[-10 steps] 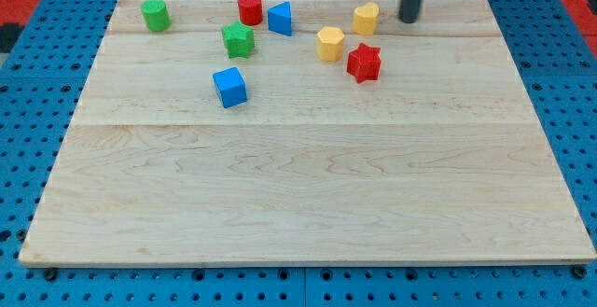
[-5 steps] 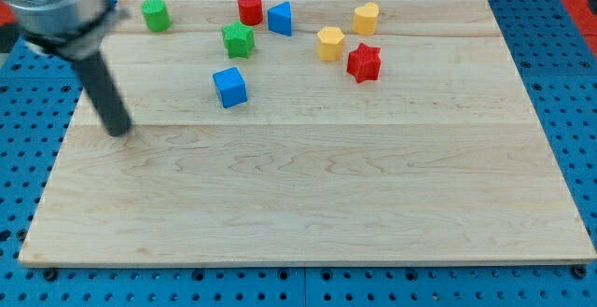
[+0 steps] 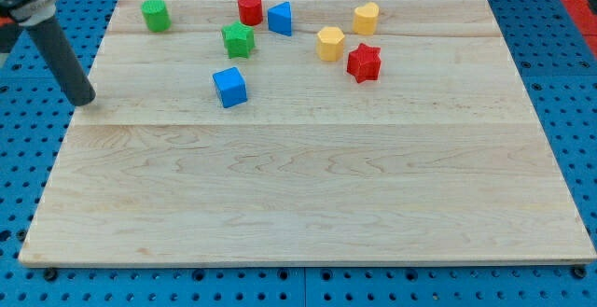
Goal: Push red star slightly downwards
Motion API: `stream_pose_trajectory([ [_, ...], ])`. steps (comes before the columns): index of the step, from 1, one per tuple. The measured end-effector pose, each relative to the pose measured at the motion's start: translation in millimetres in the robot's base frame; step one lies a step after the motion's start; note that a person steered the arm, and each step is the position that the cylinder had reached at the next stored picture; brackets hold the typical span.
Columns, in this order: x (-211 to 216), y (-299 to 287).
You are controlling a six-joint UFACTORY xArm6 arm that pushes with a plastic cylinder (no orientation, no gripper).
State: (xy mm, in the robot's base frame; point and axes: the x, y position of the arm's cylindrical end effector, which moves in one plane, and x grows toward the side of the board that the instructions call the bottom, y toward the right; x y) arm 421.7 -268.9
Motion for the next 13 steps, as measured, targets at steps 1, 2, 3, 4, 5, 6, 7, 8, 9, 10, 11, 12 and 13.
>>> stream_pose_trajectory([
  [1,41,95],
  [2,52,238],
  [3,6,370],
  [4,-89,446],
  [5,-145,433],
  [6,-149,379],
  [7,-124,362],
  [8,-98,367],
  [9,-90,370],
  [10,-89,382],
  [11,-86,392],
  [12,-112,374],
  [13,-98,355],
])
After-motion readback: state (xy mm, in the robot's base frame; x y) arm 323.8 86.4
